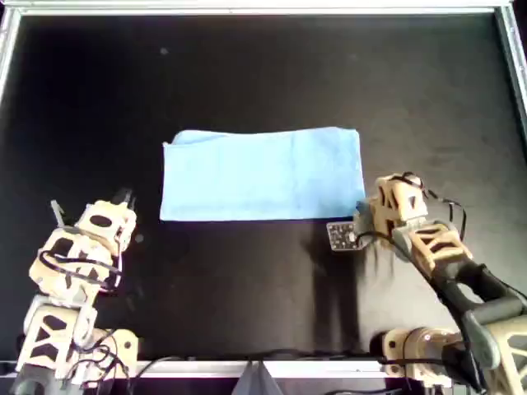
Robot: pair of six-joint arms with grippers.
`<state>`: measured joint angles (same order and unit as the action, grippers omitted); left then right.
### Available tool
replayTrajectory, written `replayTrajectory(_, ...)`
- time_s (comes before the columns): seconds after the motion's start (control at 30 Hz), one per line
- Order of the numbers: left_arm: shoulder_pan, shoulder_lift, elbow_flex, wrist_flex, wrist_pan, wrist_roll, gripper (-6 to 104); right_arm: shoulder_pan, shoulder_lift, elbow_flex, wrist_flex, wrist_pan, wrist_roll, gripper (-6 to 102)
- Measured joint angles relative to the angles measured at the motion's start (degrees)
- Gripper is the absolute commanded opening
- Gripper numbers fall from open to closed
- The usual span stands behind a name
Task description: Fold a cloth
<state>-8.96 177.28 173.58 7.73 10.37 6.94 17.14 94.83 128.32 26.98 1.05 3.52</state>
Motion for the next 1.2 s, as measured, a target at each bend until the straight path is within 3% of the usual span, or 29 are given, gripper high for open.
replayTrajectory(0.37, 0.0, 0.0, 0.0, 0.0, 0.0, 0.0, 48, -0.1, -10.0, -9.9, -0.4, 0.2, 0.09, 60)
replayTrajectory(0.47, 0.0, 0.0, 0.0, 0.0, 0.0, 0.0, 49, -0.1, -10.0, -9.9, -0.4, 0.2, 0.09, 48)
replayTrajectory(0.7, 0.0, -0.2, 0.0, 0.0, 0.0, 0.0, 49, -0.1, -10.0, -9.9, -0.4, 0.2, 0.09, 2)
replayTrajectory(0.77, 0.0, -0.2, 0.0, 0.0, 0.0, 0.0, 49, -0.1, -10.0, -9.9, -0.4, 0.2, 0.09, -4)
replayTrajectory(0.9, 0.0, -0.2, 0.0, 0.0, 0.0, 0.0, 49, -0.1, -10.0, -9.9, -0.4, 0.0, 0.09, 1)
replayTrajectory(1.2, 0.0, -0.2, 0.0, 0.0, 0.0, 0.0, 49, 0.7, -9.2, -13.0, -0.4, 0.0, 0.09, 1)
